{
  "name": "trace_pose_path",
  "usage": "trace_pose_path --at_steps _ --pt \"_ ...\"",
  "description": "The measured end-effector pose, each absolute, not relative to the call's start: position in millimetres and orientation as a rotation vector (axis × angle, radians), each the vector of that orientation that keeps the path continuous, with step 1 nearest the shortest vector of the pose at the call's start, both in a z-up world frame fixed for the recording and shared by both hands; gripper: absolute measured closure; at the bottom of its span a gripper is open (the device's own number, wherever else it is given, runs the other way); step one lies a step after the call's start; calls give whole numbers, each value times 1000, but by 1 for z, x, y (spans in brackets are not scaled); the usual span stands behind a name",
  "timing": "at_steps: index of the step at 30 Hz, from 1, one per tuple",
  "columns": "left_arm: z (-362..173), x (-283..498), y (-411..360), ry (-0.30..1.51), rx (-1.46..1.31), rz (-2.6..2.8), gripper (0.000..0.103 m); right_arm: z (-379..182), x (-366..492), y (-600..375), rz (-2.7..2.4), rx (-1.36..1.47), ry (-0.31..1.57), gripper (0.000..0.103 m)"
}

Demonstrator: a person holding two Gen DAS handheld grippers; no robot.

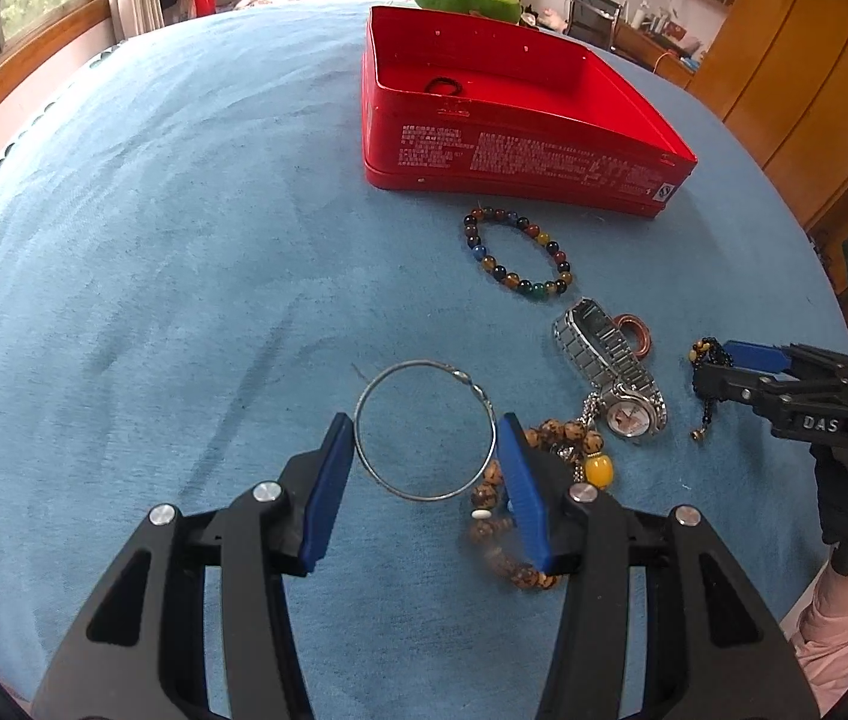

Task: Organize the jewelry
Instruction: 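Grasp the black bead necklace with the right tool and lift it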

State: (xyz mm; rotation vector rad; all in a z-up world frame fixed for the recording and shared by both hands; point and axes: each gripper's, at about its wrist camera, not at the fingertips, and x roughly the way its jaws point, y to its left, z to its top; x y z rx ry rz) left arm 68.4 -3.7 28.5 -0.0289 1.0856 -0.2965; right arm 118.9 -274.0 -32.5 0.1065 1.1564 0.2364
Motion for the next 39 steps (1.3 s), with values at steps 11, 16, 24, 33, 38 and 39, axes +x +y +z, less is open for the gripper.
trace_pose_path --at_steps 11,16,24,33,38,39 --pt "25 70 -4 1090 -34 -306 55 -32 125 -268 327 150 1137 80" --pt "27 71 -6 1084 -34 -311 55 -21 121 -273 347 194 1099 80" --pt "38 78 -11 1061 -31 -317 55 2 121 -288 333 225 1043 80" --pt "57 92 -21 1026 -18 -325 55 10 131 -286 315 221 1022 80" --pt "67 101 -27 1013 -4 -328 55 24 141 -287 309 224 994 80" --pt "70 103 -28 1009 -4 -329 55 27 142 -287 309 226 986 80"
